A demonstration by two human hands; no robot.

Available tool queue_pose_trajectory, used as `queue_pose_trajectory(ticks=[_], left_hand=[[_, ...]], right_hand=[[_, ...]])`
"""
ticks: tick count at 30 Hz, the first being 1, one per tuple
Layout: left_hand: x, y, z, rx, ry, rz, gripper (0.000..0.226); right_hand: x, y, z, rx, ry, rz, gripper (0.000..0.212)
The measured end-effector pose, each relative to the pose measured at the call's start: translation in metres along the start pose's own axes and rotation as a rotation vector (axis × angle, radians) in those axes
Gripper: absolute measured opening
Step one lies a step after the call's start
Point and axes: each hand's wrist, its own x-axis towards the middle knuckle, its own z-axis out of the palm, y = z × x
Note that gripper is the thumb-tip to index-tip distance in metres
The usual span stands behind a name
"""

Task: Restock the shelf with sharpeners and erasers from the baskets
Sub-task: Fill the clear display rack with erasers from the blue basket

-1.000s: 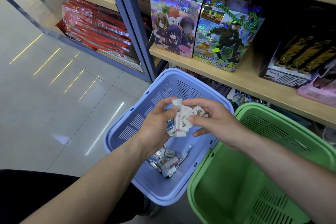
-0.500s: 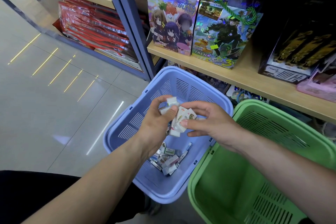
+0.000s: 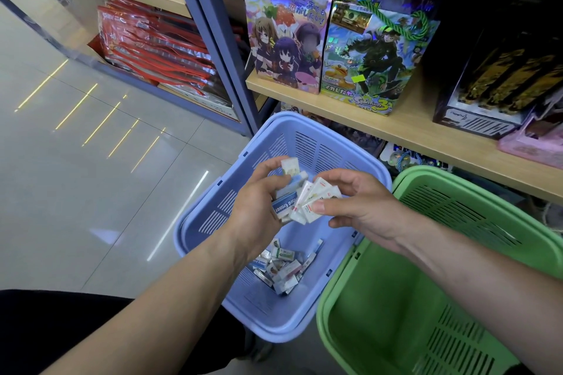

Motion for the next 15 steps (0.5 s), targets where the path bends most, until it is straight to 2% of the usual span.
queue_pose_trajectory(ticks=[2,6,11,15], left_hand=[[0.000,0.001,-0.001,-0.024,0.006,-0.024,0.041],[-0.001,0.000,0.000,-0.065,-0.013,-0.051,0.045],[-0.003,0.000,0.002,-0.106,-0.013,0.002,0.037],[-0.001,-0.002,0.001,-0.070,0.004,0.032,0.030]], right_hand=[[0.001,-0.001,-0.002,0.056,-0.002,0.012,0.058],[0.002,-0.003,-0.004,0.170,0.004,0.044,0.052],[0.002,-0.002,0.002,0.254,0.043,0.079,0.055],[0.002,0.000,0.006,0.260,0.077,0.114,0.066]])
